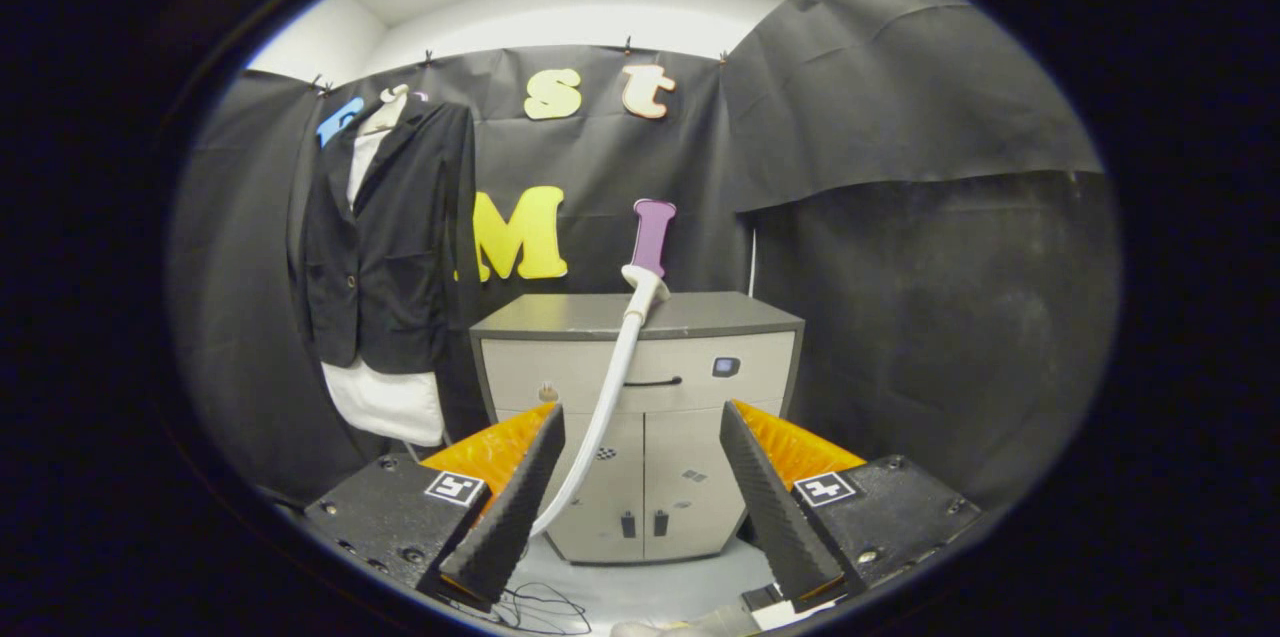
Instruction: Iron the clothes twice with a garment steamer, once on the left side and once on the right side.
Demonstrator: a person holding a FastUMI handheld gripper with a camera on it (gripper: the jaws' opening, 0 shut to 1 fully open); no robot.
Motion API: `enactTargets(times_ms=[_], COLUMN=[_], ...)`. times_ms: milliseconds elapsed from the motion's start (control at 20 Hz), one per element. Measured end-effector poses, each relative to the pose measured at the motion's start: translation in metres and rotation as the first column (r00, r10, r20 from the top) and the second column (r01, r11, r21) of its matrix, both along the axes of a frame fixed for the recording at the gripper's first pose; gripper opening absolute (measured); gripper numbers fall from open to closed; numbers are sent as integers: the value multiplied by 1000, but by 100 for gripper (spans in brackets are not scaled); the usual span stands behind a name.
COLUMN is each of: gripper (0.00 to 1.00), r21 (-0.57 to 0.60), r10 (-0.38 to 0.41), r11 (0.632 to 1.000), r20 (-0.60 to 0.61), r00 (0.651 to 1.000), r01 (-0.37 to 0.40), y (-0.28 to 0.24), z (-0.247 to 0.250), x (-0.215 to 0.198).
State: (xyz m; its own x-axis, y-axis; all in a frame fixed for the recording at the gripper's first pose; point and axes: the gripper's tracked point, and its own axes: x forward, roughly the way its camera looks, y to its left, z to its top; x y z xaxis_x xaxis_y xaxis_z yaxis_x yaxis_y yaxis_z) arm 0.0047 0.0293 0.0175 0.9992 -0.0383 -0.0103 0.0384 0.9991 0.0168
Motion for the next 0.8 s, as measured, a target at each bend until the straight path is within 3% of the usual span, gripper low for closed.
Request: enactTargets(times_ms=[350, 800], gripper=[97, 97], r21=[-62, -23], r10=[10, 76], r11=[998, 997], r20=[18, -74], r00=[1000, 994], r01=[-8, -78], y=[-4, -10], z=[50, 71], x=[60, 200])
